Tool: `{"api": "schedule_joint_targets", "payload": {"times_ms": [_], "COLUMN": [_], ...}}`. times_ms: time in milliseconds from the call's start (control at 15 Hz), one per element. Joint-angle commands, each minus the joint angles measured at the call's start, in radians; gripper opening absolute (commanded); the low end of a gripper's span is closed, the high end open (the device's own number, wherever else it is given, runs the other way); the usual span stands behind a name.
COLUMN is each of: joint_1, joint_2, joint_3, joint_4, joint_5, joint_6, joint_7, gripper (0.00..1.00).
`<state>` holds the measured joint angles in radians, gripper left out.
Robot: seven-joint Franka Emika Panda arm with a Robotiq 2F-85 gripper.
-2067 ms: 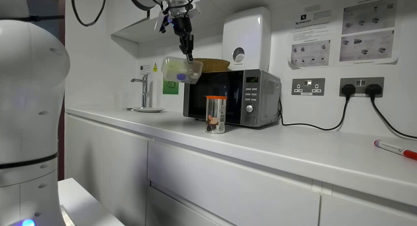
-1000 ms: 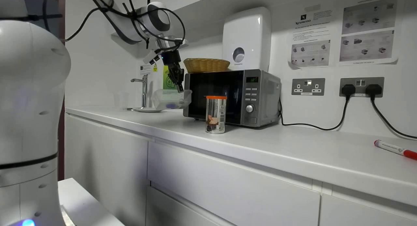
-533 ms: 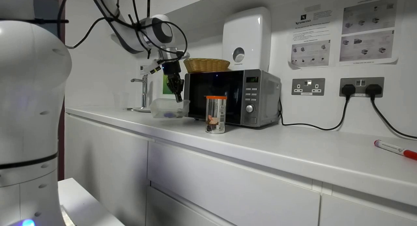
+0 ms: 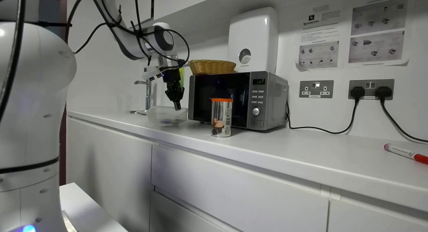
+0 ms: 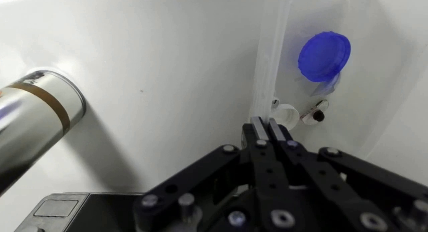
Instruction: Put the things on top of the microwave onto the counter in front of the microwave
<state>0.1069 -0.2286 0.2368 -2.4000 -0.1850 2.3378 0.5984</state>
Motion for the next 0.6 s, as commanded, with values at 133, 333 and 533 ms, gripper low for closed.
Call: {"api": "schedule_joint_targets", "payload": {"times_ms": [133,333,533], "joint_1": [0.023,0.030,0.030], "joint_2": [0.035,0.039,0.041], "joint_3": [0.017,0.022,0.024], "joint_4": [0.028,0.031,0.031], "joint_5": [0.004,0.004,0.000], "joint_6": [0.000,-0.006,-0.011], "joint_7": [-0.061,-0.076,-0.078], "gripper": [0.01,0.29,0.44]}}
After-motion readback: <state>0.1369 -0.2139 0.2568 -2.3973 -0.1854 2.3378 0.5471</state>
